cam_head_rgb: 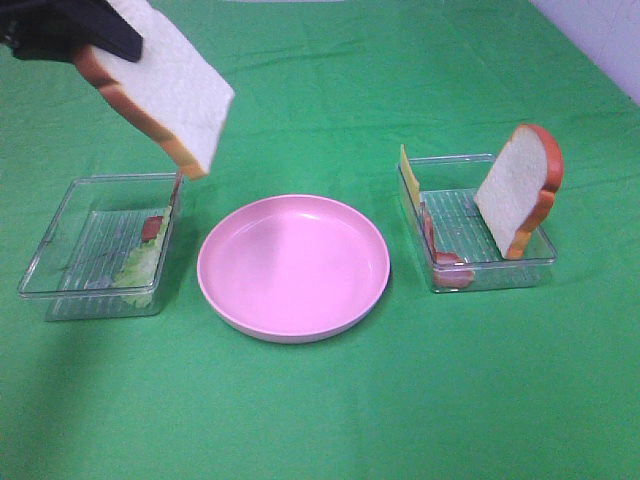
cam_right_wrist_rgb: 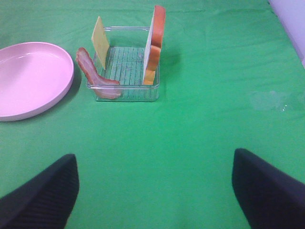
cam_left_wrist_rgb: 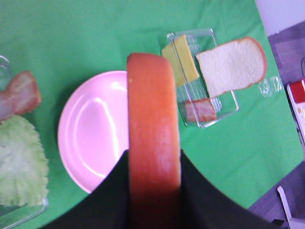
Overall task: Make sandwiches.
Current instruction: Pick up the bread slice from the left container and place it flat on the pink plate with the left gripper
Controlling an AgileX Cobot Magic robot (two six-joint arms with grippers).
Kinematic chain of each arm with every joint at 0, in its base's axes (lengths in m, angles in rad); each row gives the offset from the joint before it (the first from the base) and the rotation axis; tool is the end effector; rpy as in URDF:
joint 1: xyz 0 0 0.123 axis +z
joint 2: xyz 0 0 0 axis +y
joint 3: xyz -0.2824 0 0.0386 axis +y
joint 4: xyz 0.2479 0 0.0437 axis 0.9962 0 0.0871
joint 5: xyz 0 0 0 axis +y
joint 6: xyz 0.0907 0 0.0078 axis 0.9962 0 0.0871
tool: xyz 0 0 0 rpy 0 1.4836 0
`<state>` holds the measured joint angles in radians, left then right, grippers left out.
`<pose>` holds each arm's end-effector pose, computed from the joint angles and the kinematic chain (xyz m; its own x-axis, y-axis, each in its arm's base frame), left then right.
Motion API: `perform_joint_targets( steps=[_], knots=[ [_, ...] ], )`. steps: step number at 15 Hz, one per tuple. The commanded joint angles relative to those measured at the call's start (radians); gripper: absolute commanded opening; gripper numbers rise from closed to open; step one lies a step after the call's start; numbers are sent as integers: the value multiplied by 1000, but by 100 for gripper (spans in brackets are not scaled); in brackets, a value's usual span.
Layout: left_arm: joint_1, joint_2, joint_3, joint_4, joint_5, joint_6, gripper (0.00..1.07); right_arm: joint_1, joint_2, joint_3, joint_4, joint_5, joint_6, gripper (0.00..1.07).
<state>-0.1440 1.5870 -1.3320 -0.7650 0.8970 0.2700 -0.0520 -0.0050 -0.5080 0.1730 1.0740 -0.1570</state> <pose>0.3308 -0.0978 0.3244 -0.8693 -0.1003 -0.4841 0.2292 0.7857 -0.5745 -0.0070 0.0142 0.2793 -0.4426 -0.0501 -0.8953 -0.1165 0.9932 0.0021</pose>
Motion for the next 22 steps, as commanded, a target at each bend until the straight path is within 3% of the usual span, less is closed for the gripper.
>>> perform_joint_targets(
  steps=[1,8,14,16,17,19,20,22],
  knots=[
    [-123,139,1,-32,-55,7,0,-7,-16,2,4,-11,2,82],
    [-308,369,-3,-145,-298,5,0,-7,-16,2,4,-11,2,82],
    [-331,454,-4,-220,-340,5,1,-7,-16,2,4,-11,2,82],
    [-331,474,-4,-220,-329,5,15,-7,-16,2,4,-11,2,82],
    [-331,473,-4,-176,-331,5,46,-7,-16,2,4,-11,2,82],
    [-331,471,-4,-129,-336,5,68,-7,-16,2,4,-11,2,82],
    [-331,467,-5,-88,-336,9,77,-7,-16,2,4,-11,2,82],
    [-331,448,-5,-25,-336,8,79,-7,-16,2,4,-11,2,82]
  ],
)
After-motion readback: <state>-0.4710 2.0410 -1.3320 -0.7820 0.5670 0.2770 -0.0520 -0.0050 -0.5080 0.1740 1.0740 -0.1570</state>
